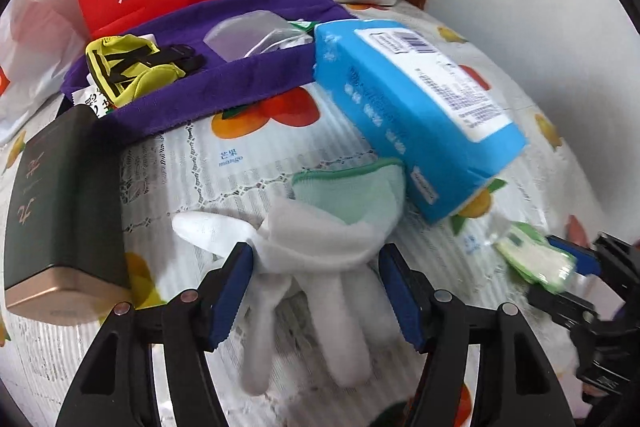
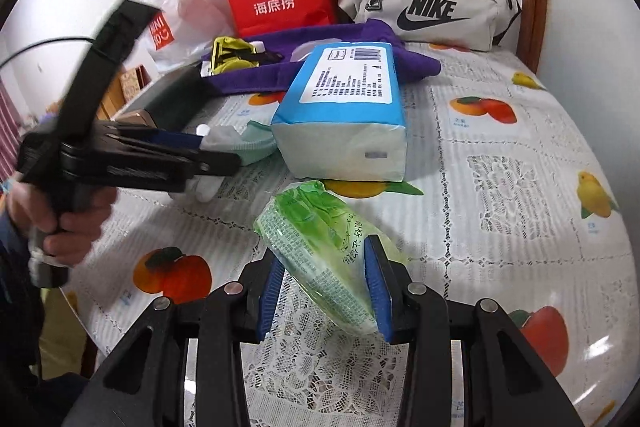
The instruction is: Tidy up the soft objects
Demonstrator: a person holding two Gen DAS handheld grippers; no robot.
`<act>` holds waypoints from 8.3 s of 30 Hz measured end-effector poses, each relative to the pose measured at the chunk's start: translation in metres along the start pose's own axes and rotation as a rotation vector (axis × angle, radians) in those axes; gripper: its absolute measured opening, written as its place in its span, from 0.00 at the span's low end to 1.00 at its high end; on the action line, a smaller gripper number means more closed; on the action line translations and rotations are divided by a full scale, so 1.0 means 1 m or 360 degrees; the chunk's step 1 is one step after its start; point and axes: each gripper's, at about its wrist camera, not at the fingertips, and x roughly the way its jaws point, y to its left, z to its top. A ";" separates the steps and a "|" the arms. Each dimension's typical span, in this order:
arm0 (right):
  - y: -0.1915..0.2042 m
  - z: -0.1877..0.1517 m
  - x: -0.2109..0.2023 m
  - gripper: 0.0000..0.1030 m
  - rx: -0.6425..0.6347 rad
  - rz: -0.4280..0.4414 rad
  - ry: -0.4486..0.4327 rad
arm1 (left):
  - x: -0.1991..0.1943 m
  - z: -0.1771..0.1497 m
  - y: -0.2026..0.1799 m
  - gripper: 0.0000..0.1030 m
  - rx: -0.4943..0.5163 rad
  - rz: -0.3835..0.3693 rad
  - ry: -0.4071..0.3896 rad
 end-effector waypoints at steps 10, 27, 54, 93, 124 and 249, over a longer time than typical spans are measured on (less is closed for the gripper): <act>-0.006 -0.002 0.004 0.40 0.0080 0.0070 -0.0014 | -0.004 -0.005 0.007 0.23 0.0001 0.0073 -0.0024; 0.011 -0.001 -0.007 0.38 0.0132 -0.0029 0.0010 | -0.056 -0.082 0.052 0.19 -0.0291 -0.0027 -0.0035; 0.028 0.043 -0.084 0.35 0.0154 -0.0019 -0.0211 | -0.160 -0.077 0.089 0.19 -0.0432 0.0077 -0.0346; 0.020 0.162 -0.039 0.36 0.0072 0.0097 -0.0241 | -0.152 0.035 0.129 0.20 -0.0511 0.0142 -0.0423; -0.005 0.261 0.095 0.36 -0.0013 0.0109 -0.0127 | -0.044 0.133 0.162 0.22 -0.0494 0.0138 -0.0261; 0.096 0.058 -0.151 0.98 0.0083 -0.0257 -0.0326 | -0.256 -0.074 0.023 0.94 -0.0443 0.0339 -0.0529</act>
